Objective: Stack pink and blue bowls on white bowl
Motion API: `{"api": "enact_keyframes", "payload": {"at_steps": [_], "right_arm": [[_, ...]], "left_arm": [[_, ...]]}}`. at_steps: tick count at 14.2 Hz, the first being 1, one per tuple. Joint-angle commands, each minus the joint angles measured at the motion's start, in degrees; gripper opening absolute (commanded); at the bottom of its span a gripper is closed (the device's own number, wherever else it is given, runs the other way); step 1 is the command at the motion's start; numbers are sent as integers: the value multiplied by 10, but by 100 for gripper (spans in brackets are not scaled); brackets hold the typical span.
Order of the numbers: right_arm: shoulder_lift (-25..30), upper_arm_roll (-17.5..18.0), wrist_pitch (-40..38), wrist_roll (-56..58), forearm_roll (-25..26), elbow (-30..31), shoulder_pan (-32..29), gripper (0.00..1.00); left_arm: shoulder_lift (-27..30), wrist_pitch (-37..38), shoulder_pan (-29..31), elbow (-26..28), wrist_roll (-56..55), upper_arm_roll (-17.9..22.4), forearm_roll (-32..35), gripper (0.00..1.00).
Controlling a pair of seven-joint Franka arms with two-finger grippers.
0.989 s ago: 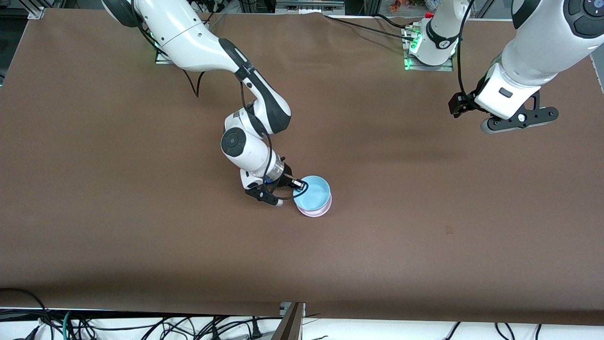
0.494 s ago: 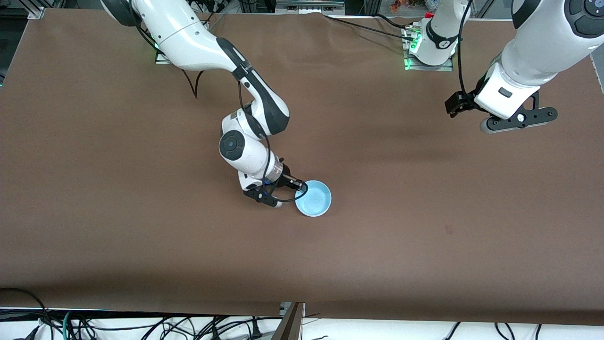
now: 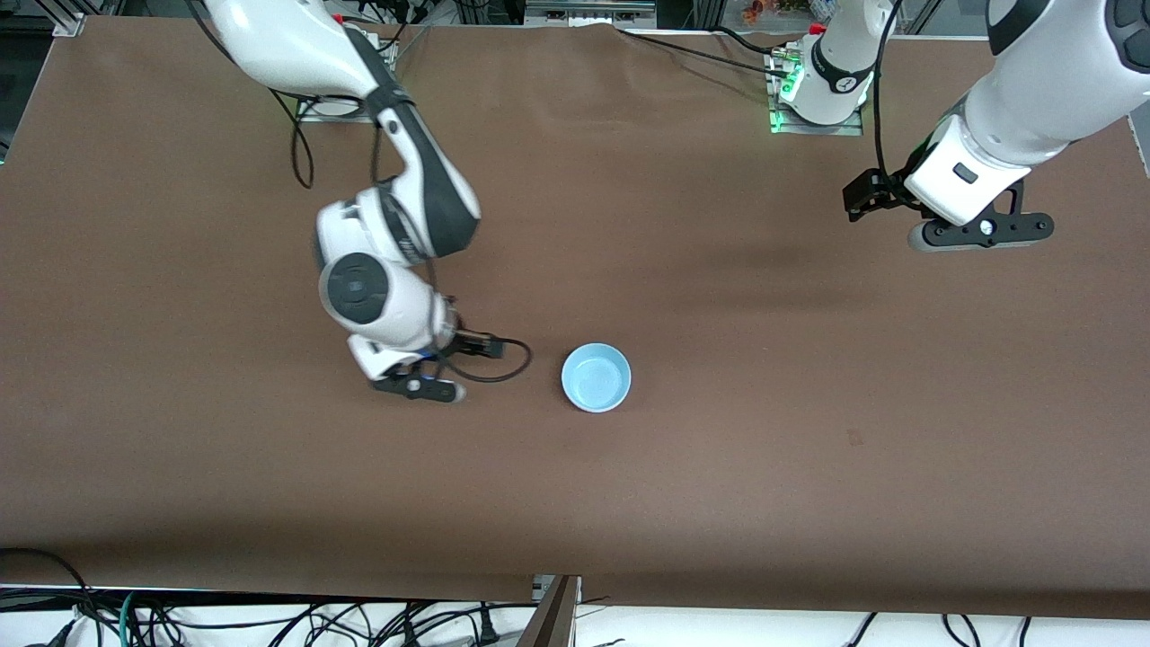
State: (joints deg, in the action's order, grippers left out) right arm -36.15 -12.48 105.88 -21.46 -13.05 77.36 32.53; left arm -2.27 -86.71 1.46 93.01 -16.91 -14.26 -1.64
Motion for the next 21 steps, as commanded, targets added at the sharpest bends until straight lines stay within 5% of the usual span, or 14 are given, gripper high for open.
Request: {"api": "enact_keyframes", "payload": {"at_steps": [1,4,6,8,10,11,21], "right_arm": [[39,-67,-104,145,7,11,1,100],[79,-147,-205,240,5,11,-1,100],[123,-157,-231,246,7,13,-22,100],[169,-76,-252,249,29,17,-103,100],[223,35,-261,249,131,22,-190,100],[249,56,-257,249,152,35,-215,100],[376,125,-249,197,151,153,-288,100]], "left_arm": [[9,-10,17,3,38,0,-16,96],[-27,-13,21,-52,36,0,-10,100],[-50,-12,16,-78,32,-1,-9,100],[-62,-12,13,-94,31,-1,-8,100],[-62,-12,15,-94,31,-1,-8,100],[-62,-12,16,-93,31,-1,-7,100],[-63,-34,14,-80,39,-6,33,100]]}}
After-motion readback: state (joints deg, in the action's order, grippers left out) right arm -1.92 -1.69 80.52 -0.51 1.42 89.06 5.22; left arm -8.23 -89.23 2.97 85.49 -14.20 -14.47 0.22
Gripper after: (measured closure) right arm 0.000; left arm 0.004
